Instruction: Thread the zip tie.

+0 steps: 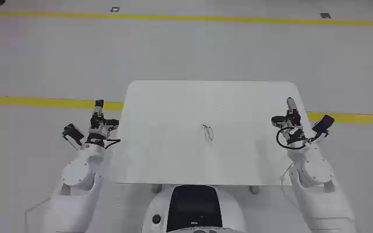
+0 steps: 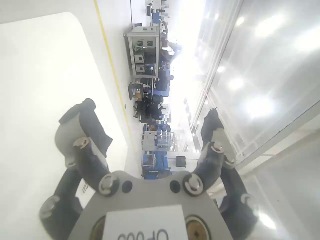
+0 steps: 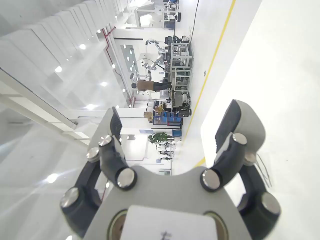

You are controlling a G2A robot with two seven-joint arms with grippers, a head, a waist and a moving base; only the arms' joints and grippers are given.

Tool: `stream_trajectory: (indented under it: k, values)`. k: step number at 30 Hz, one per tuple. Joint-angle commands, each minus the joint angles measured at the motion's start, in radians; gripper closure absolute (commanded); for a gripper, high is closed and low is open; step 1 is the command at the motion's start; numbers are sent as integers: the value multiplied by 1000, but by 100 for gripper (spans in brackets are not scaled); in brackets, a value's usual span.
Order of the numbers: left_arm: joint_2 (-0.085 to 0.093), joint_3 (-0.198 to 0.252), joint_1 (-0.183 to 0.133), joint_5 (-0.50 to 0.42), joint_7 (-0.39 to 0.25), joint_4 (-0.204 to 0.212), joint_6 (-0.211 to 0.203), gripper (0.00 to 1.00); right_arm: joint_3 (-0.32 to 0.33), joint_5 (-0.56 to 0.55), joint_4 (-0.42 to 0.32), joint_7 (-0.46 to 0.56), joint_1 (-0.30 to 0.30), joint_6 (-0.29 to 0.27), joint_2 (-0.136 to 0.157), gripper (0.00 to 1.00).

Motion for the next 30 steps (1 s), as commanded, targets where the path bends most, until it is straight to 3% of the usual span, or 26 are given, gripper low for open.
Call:
stream_trajectory:
  k: [1,5,8,22,25,30]
  values:
    - [0,0,0,0,0,0,0,0,-11,-75,-11,14,18,34,2,0]
    - [0,0,0,0,0,0,0,0,-71,-303,-29,72,71,99,9,0]
    - [0,0,0,0,0,0,0,0,-122,-385,-22,87,115,133,7,0]
    - [0,0,0,0,0,0,0,0,-127,-415,-34,91,127,128,8,0]
    - [0,0,0,0,0,0,0,0,-175,-623,-61,188,182,154,17,0]
    - [0,0,0,0,0,0,0,0,-299,-853,-55,401,315,211,20,0]
